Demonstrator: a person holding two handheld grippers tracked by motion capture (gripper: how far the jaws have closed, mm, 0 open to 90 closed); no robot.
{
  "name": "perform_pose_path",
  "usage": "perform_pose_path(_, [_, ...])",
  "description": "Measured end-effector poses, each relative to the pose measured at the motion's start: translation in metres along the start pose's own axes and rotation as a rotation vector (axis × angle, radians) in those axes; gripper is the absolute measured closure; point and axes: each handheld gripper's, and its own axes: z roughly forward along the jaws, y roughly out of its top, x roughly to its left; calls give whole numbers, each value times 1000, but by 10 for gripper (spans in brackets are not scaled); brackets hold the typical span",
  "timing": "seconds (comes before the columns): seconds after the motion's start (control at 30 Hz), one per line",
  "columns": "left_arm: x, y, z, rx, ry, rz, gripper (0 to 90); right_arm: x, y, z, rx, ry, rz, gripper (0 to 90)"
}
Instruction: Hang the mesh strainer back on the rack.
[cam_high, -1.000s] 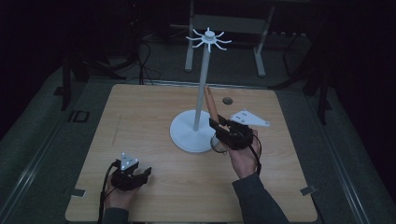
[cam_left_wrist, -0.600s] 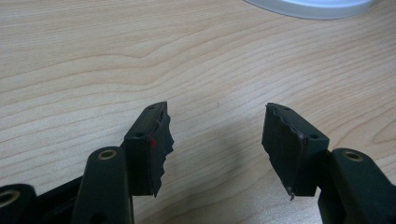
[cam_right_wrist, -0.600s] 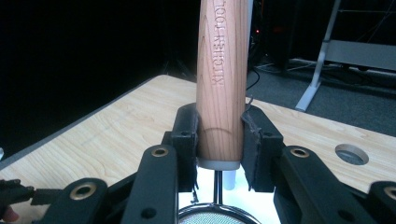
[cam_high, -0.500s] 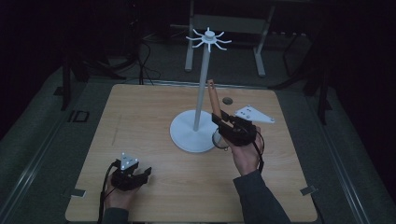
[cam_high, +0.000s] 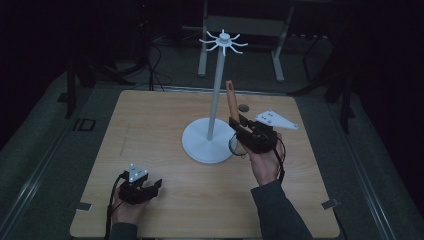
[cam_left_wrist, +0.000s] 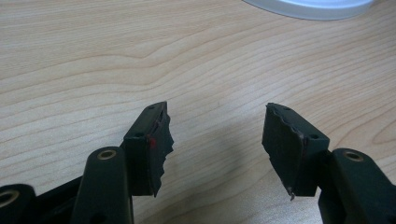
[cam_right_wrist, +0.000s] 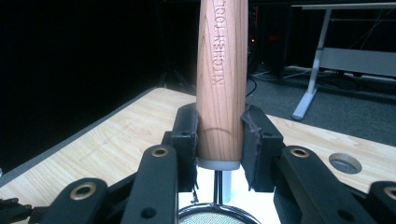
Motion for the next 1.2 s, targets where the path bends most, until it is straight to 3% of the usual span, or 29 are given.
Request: perform_pose_path(1.2, [0,0,0,3,2,1,414,-6,34,-12,-122,-26,26,691])
